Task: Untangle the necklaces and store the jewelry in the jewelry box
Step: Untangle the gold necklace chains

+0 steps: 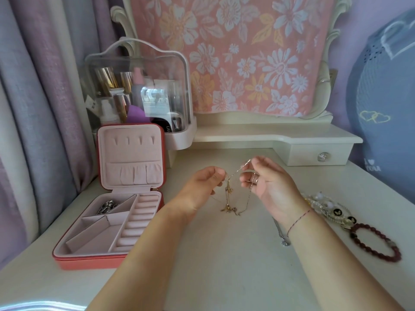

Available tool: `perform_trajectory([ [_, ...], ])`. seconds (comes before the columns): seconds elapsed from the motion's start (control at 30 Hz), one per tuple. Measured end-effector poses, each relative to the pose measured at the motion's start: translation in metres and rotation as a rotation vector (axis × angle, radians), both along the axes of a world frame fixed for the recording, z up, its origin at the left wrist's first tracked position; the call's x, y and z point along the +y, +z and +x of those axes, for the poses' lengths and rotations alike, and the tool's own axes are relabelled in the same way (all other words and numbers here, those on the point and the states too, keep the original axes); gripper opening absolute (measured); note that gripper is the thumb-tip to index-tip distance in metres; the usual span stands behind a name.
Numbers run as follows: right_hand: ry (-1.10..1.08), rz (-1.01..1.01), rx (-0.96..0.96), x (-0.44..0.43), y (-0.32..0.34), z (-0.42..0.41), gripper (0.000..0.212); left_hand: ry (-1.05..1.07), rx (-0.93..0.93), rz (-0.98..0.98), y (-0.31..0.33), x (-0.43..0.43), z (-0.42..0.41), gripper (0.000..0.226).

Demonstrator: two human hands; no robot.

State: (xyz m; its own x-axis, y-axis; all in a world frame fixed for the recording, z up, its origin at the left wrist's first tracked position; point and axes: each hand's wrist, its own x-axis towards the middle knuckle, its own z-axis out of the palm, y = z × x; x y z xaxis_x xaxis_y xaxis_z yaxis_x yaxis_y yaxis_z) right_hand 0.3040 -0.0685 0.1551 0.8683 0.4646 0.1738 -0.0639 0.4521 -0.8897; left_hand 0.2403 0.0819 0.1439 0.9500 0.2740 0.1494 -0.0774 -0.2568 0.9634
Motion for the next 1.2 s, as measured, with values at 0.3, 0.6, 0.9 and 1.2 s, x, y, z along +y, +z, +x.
perform_trajectory([
  [0.3,0.062,0.078,0.045,-0.0035,0.0027,0.0027,0.024,0.075,-0.063,-0.308,0.0051,0.0007,0.0016,0.035],
  [0.6,0.159,0.196,0.129,-0.0069,0.0046,0.0058,0.024,0.086,-0.058,-0.477,0.0058,0.0046,0.0019,0.026],
  [0.9,0.170,0.306,0.217,-0.0073,0.0075,0.0041,0.040,0.054,-0.018,-0.358,0.0047,0.0041,0.0015,0.026],
  [1.2,0.165,0.377,0.269,-0.0094,0.0084,0.0042,0.046,-0.026,0.070,-0.237,0.0063,0.0015,-0.0036,0.005],
])
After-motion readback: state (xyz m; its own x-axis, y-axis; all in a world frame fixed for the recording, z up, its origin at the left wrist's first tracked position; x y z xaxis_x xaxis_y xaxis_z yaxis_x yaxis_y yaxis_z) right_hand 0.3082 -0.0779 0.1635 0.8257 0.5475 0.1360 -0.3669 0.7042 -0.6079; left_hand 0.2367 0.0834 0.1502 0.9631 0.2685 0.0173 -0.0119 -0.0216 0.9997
